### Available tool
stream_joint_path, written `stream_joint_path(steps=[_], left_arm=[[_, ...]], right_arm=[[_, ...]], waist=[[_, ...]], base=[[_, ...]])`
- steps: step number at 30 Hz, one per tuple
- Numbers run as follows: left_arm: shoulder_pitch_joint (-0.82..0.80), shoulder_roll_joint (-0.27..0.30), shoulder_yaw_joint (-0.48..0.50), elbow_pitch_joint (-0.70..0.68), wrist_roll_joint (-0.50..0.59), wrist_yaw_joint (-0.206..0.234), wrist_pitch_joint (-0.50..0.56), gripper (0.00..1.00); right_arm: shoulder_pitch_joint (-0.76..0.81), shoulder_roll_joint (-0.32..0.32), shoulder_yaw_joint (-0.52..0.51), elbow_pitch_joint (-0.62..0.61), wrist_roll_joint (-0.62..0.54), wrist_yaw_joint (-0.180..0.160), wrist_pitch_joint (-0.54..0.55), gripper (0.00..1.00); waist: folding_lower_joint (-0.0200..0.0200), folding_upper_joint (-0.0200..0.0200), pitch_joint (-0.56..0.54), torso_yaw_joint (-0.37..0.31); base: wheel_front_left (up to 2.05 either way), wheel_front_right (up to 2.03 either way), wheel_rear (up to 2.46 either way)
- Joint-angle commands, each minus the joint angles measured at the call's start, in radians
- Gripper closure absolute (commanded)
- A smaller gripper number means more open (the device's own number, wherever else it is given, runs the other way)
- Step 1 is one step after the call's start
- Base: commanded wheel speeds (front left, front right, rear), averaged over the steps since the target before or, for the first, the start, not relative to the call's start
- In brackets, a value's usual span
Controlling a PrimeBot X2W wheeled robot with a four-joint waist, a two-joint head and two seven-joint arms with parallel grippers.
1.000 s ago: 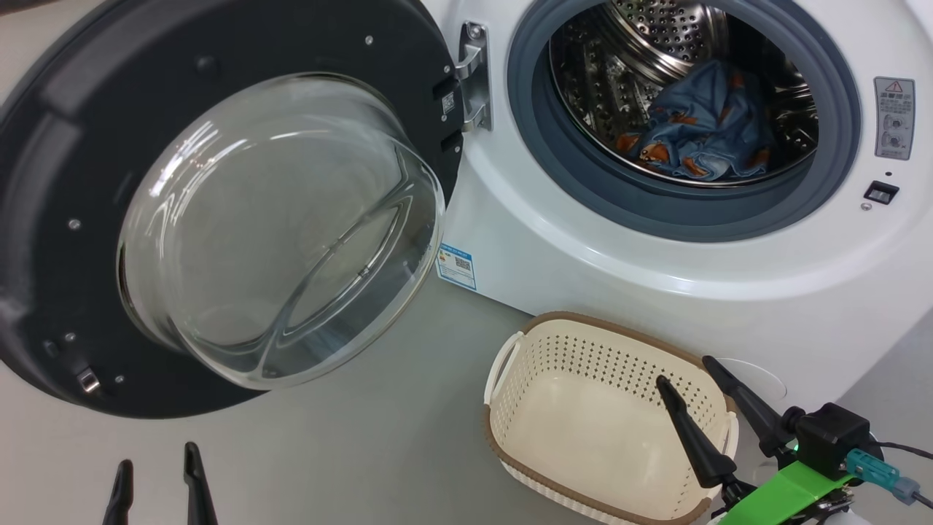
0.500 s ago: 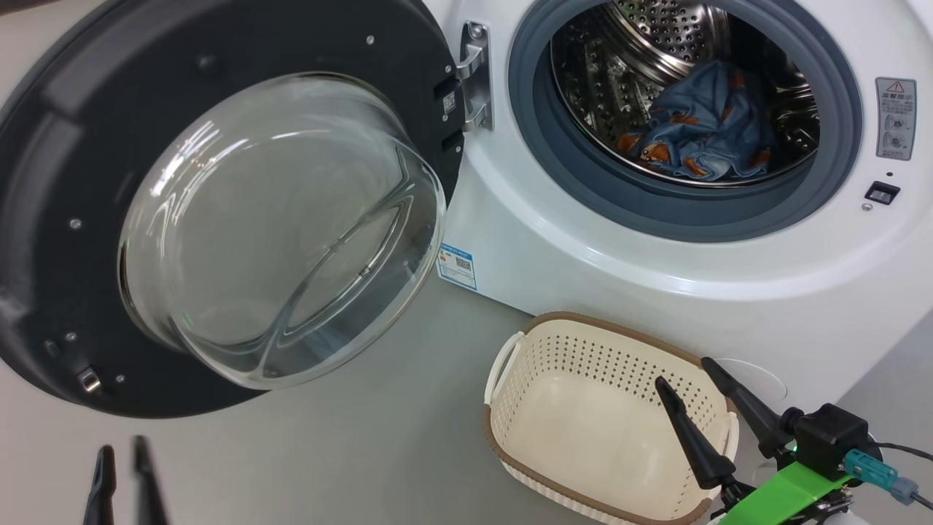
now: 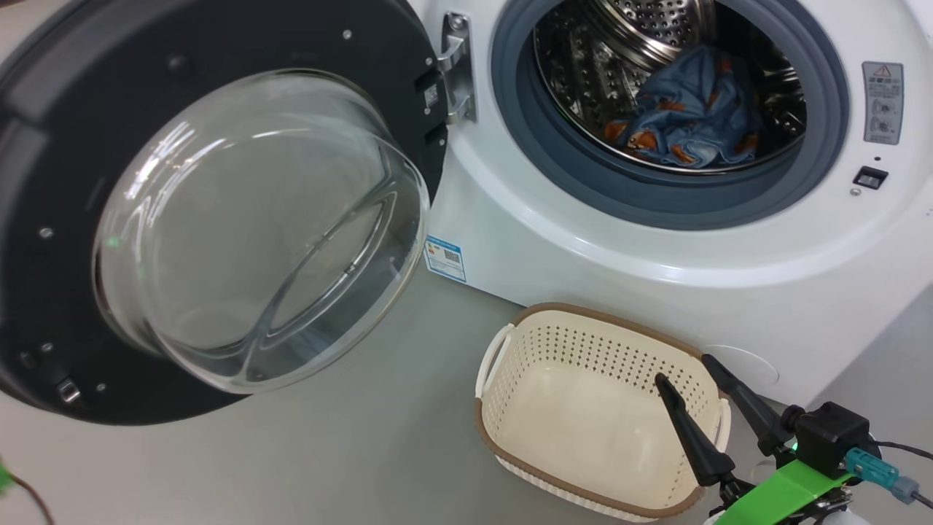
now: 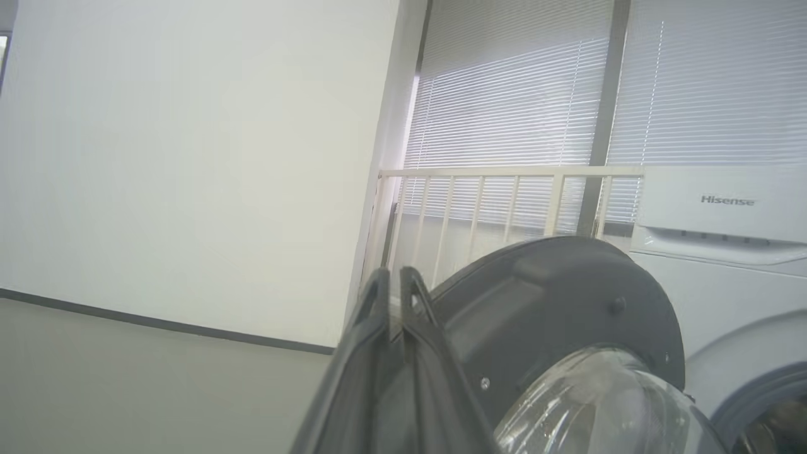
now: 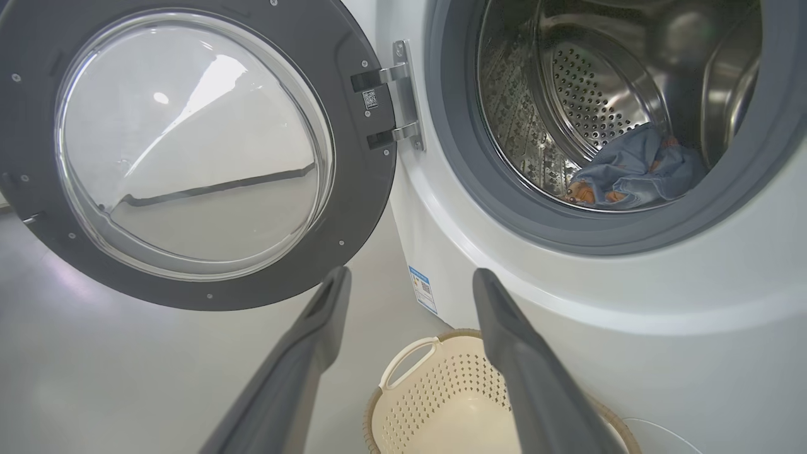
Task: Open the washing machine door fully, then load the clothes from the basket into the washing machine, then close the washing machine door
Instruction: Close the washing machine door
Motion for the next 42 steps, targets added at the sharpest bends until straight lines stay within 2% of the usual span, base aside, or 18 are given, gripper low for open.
stream_joint_path(steps=[1,8,10,16,21,29,37,42], left_arm=[[-0.070,0.064,0.052,0.006,-0.035,-0.008,-0.005,1.00],[-0.277,0.247,0.104,0.222,-0.218,-0.018,0.013,1.00],[-0.330,0.284,0.106,0.280,-0.272,-0.018,0.037,1.00],[-0.473,0.378,0.113,0.481,-0.423,-0.019,0.185,1.00],[-0.562,0.461,0.097,0.639,-0.497,-0.019,0.334,1.00],[-0.649,0.555,0.019,0.809,-0.566,-0.014,0.668,1.00],[-0.692,0.604,-0.038,0.866,-0.601,-0.010,0.907,1.00],[-0.696,0.609,-0.061,0.856,-0.621,-0.011,1.002,1.00]], right_arm=[[-0.024,-0.008,0.009,-0.025,0.001,0.005,-0.008,0.00],[-0.038,-0.018,0.011,-0.027,0.003,0.005,-0.008,0.00],[-0.041,-0.023,0.010,-0.028,0.003,0.005,-0.008,0.00],[-0.044,-0.033,0.009,-0.031,0.002,0.005,-0.008,0.00],[-0.053,-0.039,0.014,-0.030,0.002,0.005,-0.008,0.00],[-0.055,-0.049,0.025,-0.029,0.003,0.005,-0.008,0.00],[-0.055,-0.055,0.039,-0.029,0.005,0.005,-0.008,0.00],[-0.055,-0.059,0.041,-0.030,0.006,0.005,-0.008,0.00]], waist=[[0.0000,0.0000,0.011,-0.013],[0.0000,0.0000,0.034,-0.040],[0.0000,0.0000,0.040,-0.044],[0.0000,0.0000,0.052,-0.048],[0.0000,0.0000,0.061,-0.051],[0.0000,0.0000,0.068,-0.041],[0.0000,0.0000,0.064,-0.037],[0.0000,0.0000,0.065,-0.036]], base=[[0.00,0.00,0.00],[0.00,0.00,0.00],[0.00,0.00,0.00],[0.00,0.00,0.00],[0.00,0.00,0.00],[0.00,0.00,0.00],[0.00,0.00,0.00],[0.00,0.00,0.00]])
